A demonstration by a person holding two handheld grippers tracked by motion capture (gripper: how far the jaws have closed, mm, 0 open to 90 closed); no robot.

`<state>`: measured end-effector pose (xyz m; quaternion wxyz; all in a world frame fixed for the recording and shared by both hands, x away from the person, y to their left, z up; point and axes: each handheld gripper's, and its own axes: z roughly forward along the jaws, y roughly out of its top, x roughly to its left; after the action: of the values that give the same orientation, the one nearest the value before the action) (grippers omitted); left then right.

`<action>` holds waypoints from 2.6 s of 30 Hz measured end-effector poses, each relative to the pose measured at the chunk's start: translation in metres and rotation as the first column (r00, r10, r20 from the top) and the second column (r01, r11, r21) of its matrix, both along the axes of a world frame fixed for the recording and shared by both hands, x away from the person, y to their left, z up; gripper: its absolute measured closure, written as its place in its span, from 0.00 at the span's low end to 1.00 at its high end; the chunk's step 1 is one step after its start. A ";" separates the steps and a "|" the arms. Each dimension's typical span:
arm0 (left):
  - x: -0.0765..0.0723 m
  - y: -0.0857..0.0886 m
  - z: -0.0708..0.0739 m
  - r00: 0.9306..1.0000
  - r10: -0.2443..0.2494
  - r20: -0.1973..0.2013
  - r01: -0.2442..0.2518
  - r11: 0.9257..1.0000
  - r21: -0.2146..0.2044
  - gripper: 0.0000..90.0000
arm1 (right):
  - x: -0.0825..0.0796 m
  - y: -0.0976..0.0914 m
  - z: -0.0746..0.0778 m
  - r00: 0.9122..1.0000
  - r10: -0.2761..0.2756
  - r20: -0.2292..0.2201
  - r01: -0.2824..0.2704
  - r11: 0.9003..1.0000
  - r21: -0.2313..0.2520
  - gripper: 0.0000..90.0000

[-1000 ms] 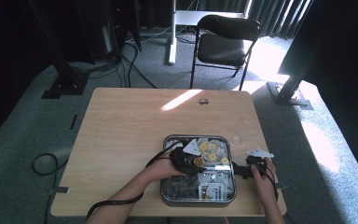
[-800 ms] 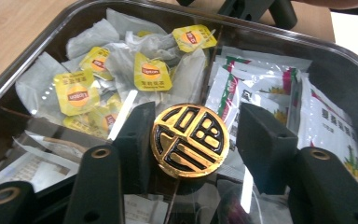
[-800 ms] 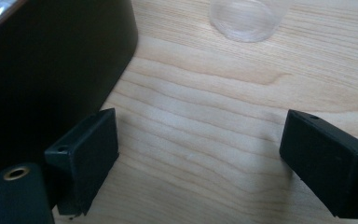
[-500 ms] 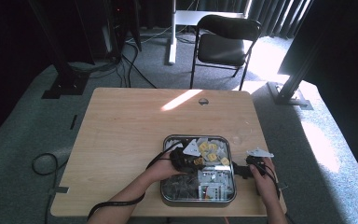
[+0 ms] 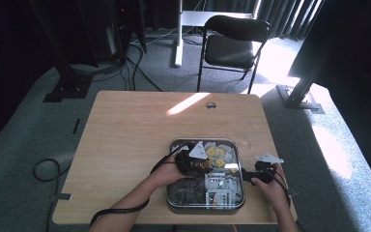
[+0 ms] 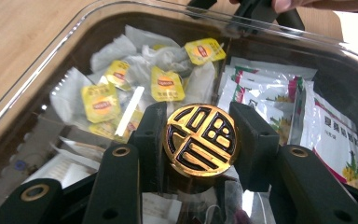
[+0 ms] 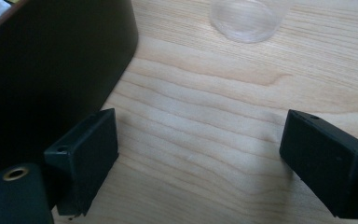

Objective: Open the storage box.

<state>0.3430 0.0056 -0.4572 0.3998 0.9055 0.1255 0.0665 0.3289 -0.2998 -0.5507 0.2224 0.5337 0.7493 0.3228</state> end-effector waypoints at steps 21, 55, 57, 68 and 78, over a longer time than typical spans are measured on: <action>0.006 0.040 0.016 0.998 0.066 0.014 -0.066 0.998 0.022 0.66 | 0.000 0.000 0.000 1.000 0.005 0.002 -0.005 1.000 -0.001 0.12; 0.018 0.133 0.013 0.973 0.231 0.004 -0.231 0.973 0.009 0.66 | 0.000 0.000 0.000 1.000 0.005 0.001 -0.005 1.000 -0.001 0.12; 0.018 0.140 0.013 0.970 0.243 0.001 -0.243 0.970 0.007 0.66 | 0.000 0.000 0.000 1.000 0.005 0.001 -0.005 1.000 -0.001 0.12; 0.022 0.180 0.013 0.946 0.325 -0.008 -0.325 0.946 0.006 0.66 | 0.000 0.000 0.000 1.000 0.005 0.001 -0.005 1.000 -0.001 0.12; 0.022 0.215 0.010 0.919 0.393 -0.012 -0.393 0.919 0.004 0.66 | 0.000 0.000 0.000 1.000 0.005 0.001 -0.005 1.000 -0.001 0.12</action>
<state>0.3653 0.2203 -0.4470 0.3770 0.8625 0.3073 0.1398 0.3293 -0.3002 -0.5508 0.2222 0.5315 0.7507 0.3234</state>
